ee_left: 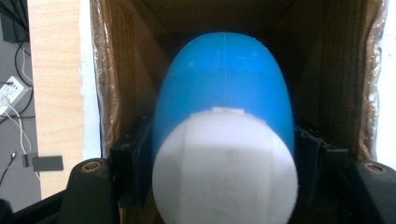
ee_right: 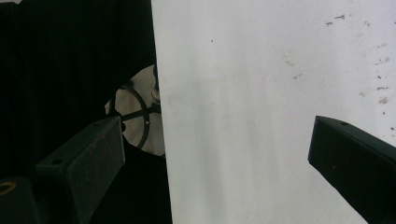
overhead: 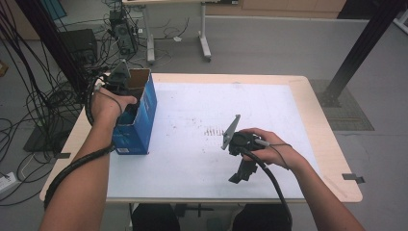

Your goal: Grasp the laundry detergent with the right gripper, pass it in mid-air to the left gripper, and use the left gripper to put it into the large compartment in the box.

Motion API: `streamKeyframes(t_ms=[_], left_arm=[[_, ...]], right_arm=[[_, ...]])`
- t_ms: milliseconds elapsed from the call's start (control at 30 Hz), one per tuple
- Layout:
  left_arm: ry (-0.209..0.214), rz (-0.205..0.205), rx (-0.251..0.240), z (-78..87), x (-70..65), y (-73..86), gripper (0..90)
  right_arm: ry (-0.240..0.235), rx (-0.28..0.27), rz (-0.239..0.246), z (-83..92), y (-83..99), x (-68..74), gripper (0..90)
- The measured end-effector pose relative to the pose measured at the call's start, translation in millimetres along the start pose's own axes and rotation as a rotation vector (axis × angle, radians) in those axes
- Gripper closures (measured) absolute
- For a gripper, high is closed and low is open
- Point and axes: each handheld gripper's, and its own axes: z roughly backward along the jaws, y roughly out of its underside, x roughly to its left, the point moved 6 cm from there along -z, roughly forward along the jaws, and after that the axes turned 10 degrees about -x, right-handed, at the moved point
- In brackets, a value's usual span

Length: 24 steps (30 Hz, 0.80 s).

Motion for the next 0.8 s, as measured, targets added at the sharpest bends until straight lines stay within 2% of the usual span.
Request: streamKeyframes(t_ms=[167,400,600,700,800], left_arm=[[-0.015,-0.001,-0.001,6.1,2.2,-2.5,30.6],[0.004,-0.002,-0.007,16.5,0.1,-4.2,28.8],[0.004,-0.002,-0.035,32.1,-0.7,-10.3,26.7],[0.008,-0.018,-0.039,40.5,-1.5,-12.7,25.5],[0.031,-0.024,-0.051,50.7,-5.4,-15.0,24.3]], right_arm=[[0.002,-0.004,-0.001,1.2,1.0,-0.3,3.6],[0.005,-0.005,0.001,2.6,1.3,-0.9,3.6],[0.003,-0.005,0.002,4.0,-1.4,0.4,3.6],[0.007,-0.005,0.006,5.9,-2.5,0.9,3.6],[0.009,-0.006,0.003,7.0,-2.2,0.7,3.6]])
